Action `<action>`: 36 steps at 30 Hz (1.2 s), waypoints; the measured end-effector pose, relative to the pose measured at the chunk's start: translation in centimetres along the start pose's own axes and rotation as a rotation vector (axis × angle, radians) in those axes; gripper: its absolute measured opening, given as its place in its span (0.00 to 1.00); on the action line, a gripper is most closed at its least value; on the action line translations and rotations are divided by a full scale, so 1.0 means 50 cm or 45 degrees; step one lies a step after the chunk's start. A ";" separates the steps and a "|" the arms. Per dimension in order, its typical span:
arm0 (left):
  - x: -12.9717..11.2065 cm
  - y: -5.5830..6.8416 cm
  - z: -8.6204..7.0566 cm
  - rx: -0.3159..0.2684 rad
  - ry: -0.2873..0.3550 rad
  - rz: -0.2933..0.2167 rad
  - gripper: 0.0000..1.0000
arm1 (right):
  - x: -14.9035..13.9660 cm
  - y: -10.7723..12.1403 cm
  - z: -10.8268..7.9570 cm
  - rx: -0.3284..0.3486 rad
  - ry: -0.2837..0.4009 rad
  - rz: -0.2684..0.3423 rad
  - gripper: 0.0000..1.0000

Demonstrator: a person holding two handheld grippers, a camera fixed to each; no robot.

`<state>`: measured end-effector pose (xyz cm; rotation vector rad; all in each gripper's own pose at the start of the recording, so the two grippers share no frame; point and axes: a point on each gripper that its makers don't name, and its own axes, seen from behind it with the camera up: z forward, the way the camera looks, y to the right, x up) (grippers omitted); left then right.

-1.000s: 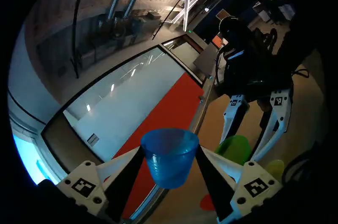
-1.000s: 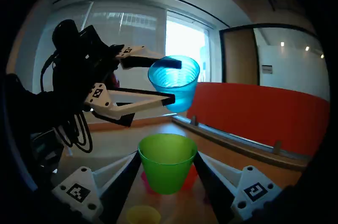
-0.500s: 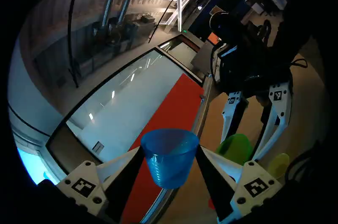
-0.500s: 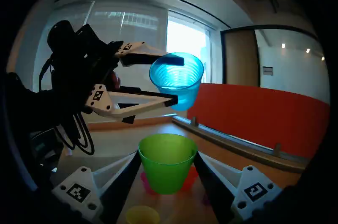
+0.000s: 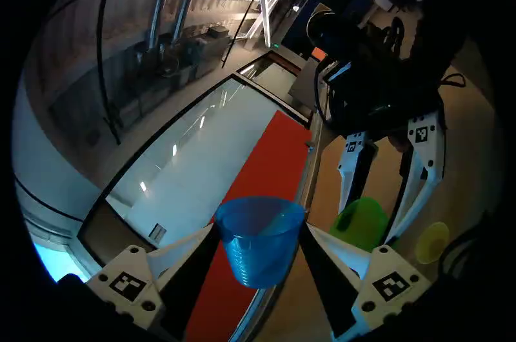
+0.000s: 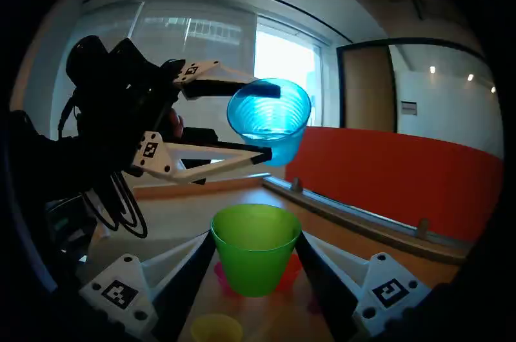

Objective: Pour water

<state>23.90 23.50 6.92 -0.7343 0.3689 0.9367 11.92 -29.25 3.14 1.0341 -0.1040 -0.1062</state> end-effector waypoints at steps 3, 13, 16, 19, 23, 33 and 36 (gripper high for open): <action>0.000 0.003 0.000 -0.001 -0.001 0.025 0.86 | 0.001 0.000 0.000 -0.001 0.000 -0.003 0.91; 0.003 0.005 0.000 0.005 -0.006 0.092 0.85 | -0.001 0.001 -0.002 -0.005 -0.001 -0.008 0.90; 0.003 0.005 0.001 0.008 -0.009 0.115 0.86 | -0.001 0.002 -0.002 -0.006 -0.001 -0.008 0.91; 0.003 0.006 0.003 0.010 -0.011 0.135 0.86 | 0.000 0.002 -0.002 -0.005 0.000 -0.009 0.91; 0.005 0.005 0.006 0.016 -0.009 0.149 0.86 | 0.001 0.002 -0.002 -0.004 0.000 -0.011 0.91; 0.006 -0.003 0.007 0.037 -0.004 0.170 0.86 | 0.003 0.001 -0.004 -0.004 0.001 -0.012 0.91; 0.005 -0.003 0.006 0.040 -0.005 0.178 0.86 | 0.003 0.002 -0.004 -0.005 0.001 -0.013 0.91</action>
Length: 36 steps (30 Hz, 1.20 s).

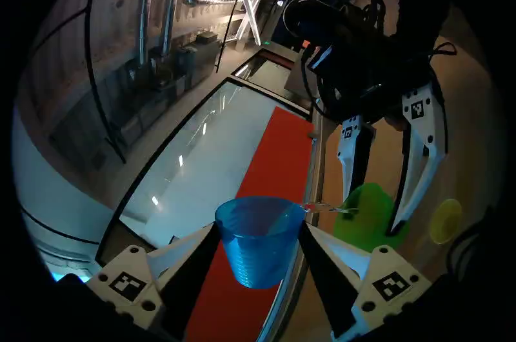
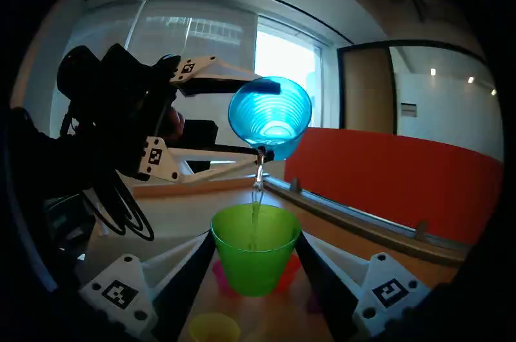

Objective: Pour water

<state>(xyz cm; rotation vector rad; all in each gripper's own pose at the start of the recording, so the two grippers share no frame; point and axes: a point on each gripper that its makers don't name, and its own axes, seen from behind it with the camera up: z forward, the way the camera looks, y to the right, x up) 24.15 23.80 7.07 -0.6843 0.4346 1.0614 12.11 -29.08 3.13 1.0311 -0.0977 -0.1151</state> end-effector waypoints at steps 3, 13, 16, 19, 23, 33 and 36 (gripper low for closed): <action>0.001 0.000 0.000 0.004 0.000 0.012 0.86 | 0.000 0.000 0.000 0.000 0.000 -0.001 0.91; 0.007 -0.005 0.002 0.011 0.006 0.060 0.86 | 0.001 0.003 -0.003 -0.002 0.004 -0.002 0.91; 0.010 -0.004 0.002 0.012 0.009 0.071 0.86 | 0.001 0.004 -0.003 -0.003 0.005 -0.002 0.91; 0.011 -0.004 0.002 0.015 0.011 0.081 0.86 | 0.002 0.004 -0.004 -0.002 0.005 -0.004 0.91; 0.013 -0.003 0.000 0.018 0.012 0.097 0.85 | 0.003 0.005 -0.005 -0.003 0.007 -0.004 0.91; 0.018 -0.009 -0.002 0.027 0.015 0.139 0.86 | 0.007 0.006 -0.005 -0.007 0.010 -0.007 0.91; 0.019 -0.010 -0.002 0.029 0.014 0.155 0.86 | 0.008 0.006 -0.006 -0.008 0.012 -0.009 0.91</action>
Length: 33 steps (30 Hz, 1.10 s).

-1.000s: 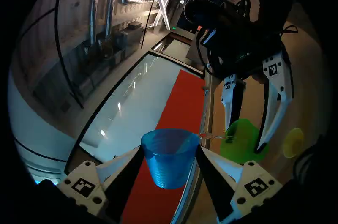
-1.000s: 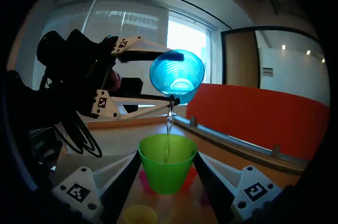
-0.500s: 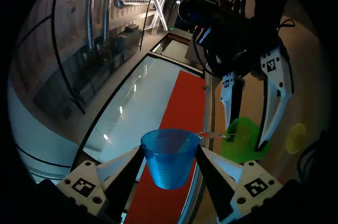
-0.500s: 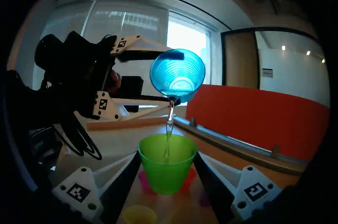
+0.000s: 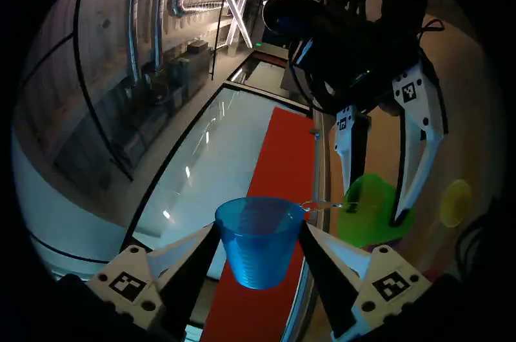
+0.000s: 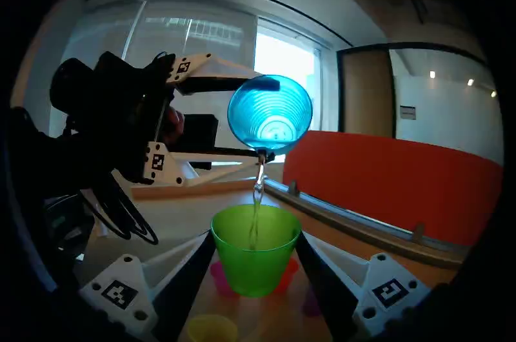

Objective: Pour water

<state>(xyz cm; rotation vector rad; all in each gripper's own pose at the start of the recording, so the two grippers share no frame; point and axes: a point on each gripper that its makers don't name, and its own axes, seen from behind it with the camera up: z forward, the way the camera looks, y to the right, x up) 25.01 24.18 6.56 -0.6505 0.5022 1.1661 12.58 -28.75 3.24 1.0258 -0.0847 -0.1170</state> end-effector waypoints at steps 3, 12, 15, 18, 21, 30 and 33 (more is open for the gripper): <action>0.001 0.001 0.000 -0.001 0.000 0.010 0.86 | 0.002 0.000 -0.001 0.000 0.001 -0.002 0.91; 0.003 -0.008 -0.001 0.012 0.000 0.035 0.86 | 0.004 0.000 -0.002 -0.001 0.002 -0.003 0.91; 0.004 -0.007 0.001 0.015 0.001 0.041 0.86 | 0.005 0.001 -0.002 -0.003 0.004 -0.003 0.91; 0.005 -0.008 0.003 0.015 0.004 0.049 0.86 | 0.006 0.001 -0.002 -0.003 0.004 -0.004 0.91; 0.007 -0.013 0.004 0.017 0.005 0.066 0.86 | 0.007 0.001 -0.001 -0.003 0.004 -0.008 0.91; 0.013 -0.022 0.003 0.024 0.008 0.116 0.86 | 0.009 0.000 -0.002 -0.004 0.008 -0.011 0.90; 0.014 -0.020 0.003 0.027 0.010 0.126 0.86 | 0.009 0.001 -0.003 -0.004 0.008 -0.011 0.91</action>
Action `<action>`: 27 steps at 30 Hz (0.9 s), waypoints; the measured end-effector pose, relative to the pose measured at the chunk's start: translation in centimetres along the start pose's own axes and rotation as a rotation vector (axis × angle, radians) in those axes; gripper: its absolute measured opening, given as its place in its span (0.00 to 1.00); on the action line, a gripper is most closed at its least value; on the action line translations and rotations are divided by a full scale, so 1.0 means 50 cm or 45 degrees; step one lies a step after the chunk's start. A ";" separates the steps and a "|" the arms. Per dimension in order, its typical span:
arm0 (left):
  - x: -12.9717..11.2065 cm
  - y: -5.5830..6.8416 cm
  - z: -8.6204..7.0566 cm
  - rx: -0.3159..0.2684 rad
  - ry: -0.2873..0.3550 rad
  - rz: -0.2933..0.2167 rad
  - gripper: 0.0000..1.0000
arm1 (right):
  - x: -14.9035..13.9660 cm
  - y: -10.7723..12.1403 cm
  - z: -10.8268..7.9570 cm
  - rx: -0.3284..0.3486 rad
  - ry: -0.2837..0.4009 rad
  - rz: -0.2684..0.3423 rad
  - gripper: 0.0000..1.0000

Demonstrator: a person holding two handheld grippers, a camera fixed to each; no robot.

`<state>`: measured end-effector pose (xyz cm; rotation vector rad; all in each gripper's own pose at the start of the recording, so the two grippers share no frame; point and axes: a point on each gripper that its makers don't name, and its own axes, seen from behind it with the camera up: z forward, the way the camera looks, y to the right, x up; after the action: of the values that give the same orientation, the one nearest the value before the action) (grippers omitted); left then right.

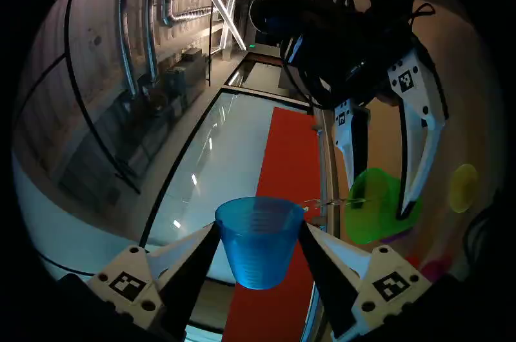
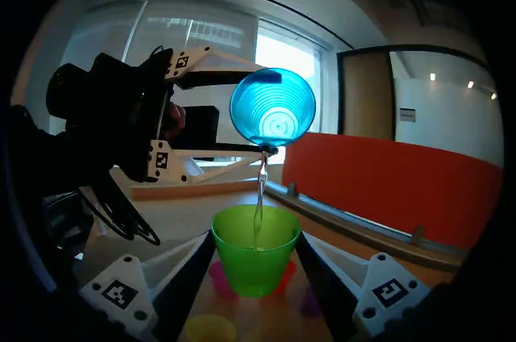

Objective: Pour water

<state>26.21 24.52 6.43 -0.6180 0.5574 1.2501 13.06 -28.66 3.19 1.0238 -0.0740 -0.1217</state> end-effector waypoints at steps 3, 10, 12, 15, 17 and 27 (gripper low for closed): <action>0.002 0.002 0.000 0.002 0.002 0.016 0.86 | -0.001 0.001 -0.001 -0.001 0.000 0.000 0.90; 0.008 0.002 -0.001 0.013 0.012 0.045 0.86 | 0.000 0.004 -0.002 -0.005 0.001 0.000 0.90; 0.009 -0.001 -0.001 0.018 0.013 0.056 0.86 | 0.000 0.004 -0.003 -0.005 0.002 -0.001 0.90; 0.009 -0.005 -0.001 0.024 0.013 0.076 0.86 | 0.001 0.005 -0.004 -0.006 0.003 -0.002 0.91; 0.009 -0.007 -0.001 0.026 0.013 0.089 0.86 | 0.001 0.005 -0.003 -0.007 0.003 -0.003 0.90; 0.009 -0.018 0.004 0.041 0.013 0.160 0.86 | 0.003 0.007 -0.003 -0.011 0.007 -0.004 0.90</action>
<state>27.22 24.77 6.38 -0.5696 0.6320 1.3535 13.25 -28.40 3.42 1.0153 -0.0671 -0.1217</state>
